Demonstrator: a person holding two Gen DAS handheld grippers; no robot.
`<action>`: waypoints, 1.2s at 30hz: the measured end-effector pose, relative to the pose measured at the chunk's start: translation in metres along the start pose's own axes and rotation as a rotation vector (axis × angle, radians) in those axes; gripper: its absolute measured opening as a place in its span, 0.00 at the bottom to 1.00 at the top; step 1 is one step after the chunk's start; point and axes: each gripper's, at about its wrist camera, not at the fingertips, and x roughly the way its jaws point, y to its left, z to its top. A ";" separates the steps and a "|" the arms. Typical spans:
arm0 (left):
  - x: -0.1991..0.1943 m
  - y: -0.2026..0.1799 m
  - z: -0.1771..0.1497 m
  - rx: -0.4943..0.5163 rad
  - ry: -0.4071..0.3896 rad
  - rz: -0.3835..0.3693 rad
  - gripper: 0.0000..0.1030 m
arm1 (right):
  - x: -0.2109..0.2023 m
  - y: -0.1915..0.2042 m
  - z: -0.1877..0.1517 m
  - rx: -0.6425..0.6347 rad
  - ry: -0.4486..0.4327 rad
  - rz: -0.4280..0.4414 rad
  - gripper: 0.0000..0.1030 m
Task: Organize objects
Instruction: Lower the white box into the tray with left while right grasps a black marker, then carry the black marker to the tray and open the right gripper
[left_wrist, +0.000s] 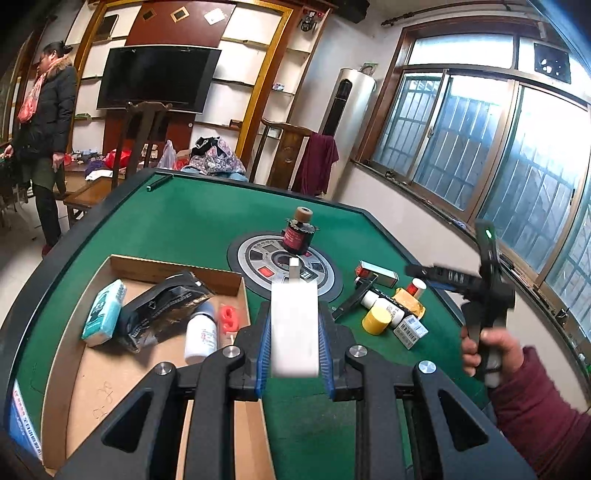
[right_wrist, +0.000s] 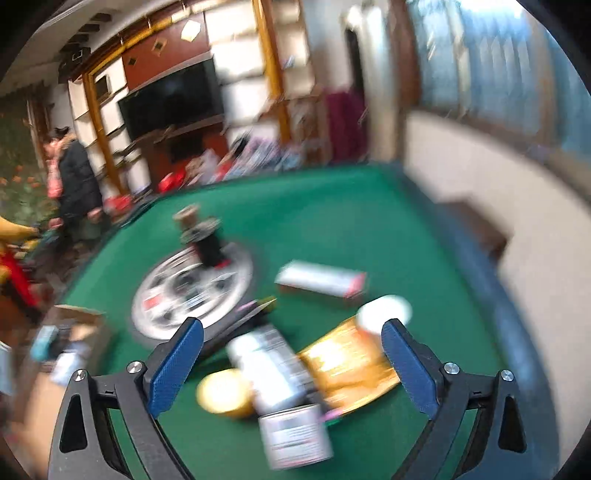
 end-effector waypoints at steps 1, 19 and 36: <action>-0.002 0.002 -0.001 0.000 -0.002 0.000 0.21 | 0.006 0.004 0.003 0.025 0.045 0.065 0.97; -0.012 0.048 -0.019 -0.092 0.029 -0.018 0.25 | 0.122 0.056 -0.004 0.127 0.329 -0.001 0.61; -0.010 0.076 -0.037 -0.054 0.150 0.143 0.46 | 0.103 0.068 -0.024 0.013 0.273 0.136 0.16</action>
